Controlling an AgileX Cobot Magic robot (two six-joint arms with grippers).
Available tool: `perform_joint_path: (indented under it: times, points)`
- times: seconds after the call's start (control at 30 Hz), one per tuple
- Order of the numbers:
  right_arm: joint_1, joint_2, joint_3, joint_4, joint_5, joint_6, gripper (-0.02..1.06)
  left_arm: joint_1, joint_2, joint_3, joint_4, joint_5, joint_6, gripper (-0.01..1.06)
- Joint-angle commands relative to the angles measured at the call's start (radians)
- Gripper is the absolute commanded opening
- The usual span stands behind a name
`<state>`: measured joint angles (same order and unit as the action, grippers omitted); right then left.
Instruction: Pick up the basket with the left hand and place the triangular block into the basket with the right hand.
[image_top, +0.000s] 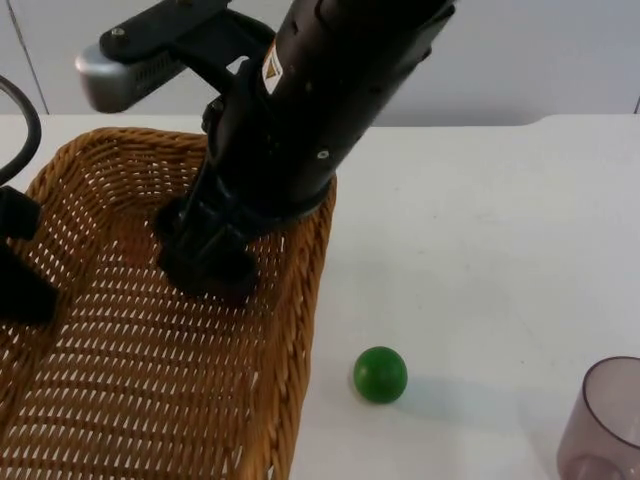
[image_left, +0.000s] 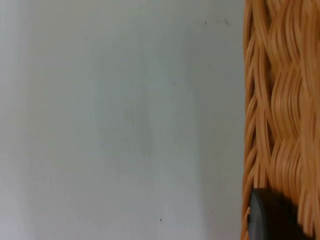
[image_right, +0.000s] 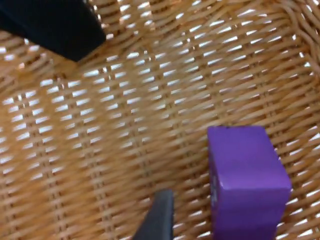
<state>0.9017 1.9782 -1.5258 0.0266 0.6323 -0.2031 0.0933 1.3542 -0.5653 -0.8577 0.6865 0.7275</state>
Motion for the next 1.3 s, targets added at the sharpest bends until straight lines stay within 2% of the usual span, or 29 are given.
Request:
perform_joint_path:
  times: [0.0, 0.2, 0.33, 0.4, 0.57, 0.6, 0.73, 0.77, 0.9, 0.93, 1.1, 1.13, 1.27]
  points:
    - [-0.002, -0.026, 0.001, 0.001, -0.027, 0.004, 0.81, 0.001, -0.006, 0.001, -0.033, 0.015, 0.0, 0.0]
    - [-0.048, -0.157, 0.001, -0.007, -0.03, 0.004, 0.81, 0.001, -0.006, 0.001, -0.033, 0.015, 0.0, 0.0]
    - [-0.124, -0.418, 0.009, 0.0, 0.07, 0.008, 0.81, 0.001, -0.006, 0.001, -0.044, 0.015, 0.0, 0.0]
    - [-0.139, -0.489, 0.029, 0.0, 0.074, 0.008, 0.81, 0.001, -0.006, 0.001, -0.051, 0.015, -0.003, 0.0]
    - [-0.174, -0.822, 0.224, -0.004, 0.051, 0.008, 0.81, 0.001, -0.006, 0.001, -0.07, 0.015, -0.008, 0.0]
    - [-0.174, -0.822, 0.224, -0.004, 0.051, 0.008, 0.81, 0.001, -0.006, 0.001, -0.07, 0.015, -0.008, 0.0]
    - [-0.174, -1.045, 0.382, -0.004, -0.052, 0.008, 0.81, -0.009, -0.004, -0.022, -0.102, 0.015, -0.008, 0.0]
    - [-0.174, -1.045, 0.382, -0.004, -0.052, 0.008, 0.81, -0.009, -0.004, -0.022, -0.102, 0.015, -0.008, 0.0]
    - [-0.174, -1.2, 0.502, 0.003, -0.159, 0.04, 0.81, -0.103, 0.081, -0.157, -0.1, 0.008, -0.073, 0.0]
    - [-0.174, -1.2, 0.502, 0.003, -0.159, 0.04, 0.81, -0.103, 0.081, -0.157, -0.1, 0.008, -0.073, 0.0]
    - [-0.174, -1.213, 0.513, -0.005, -0.113, 0.038, 0.81, -0.267, 0.309, -0.389, -0.098, -0.024, -0.113, 0.0]
    - [-0.174, -1.213, 0.513, -0.005, -0.113, 0.038, 0.81, -0.267, 0.309, -0.389, -0.098, -0.024, -0.113, 0.0]
    - [-0.174, -1.179, 0.513, -0.027, -0.098, 0.038, 0.81, -0.375, 0.523, -0.622, -0.099, -0.048, -0.159, 0.0]
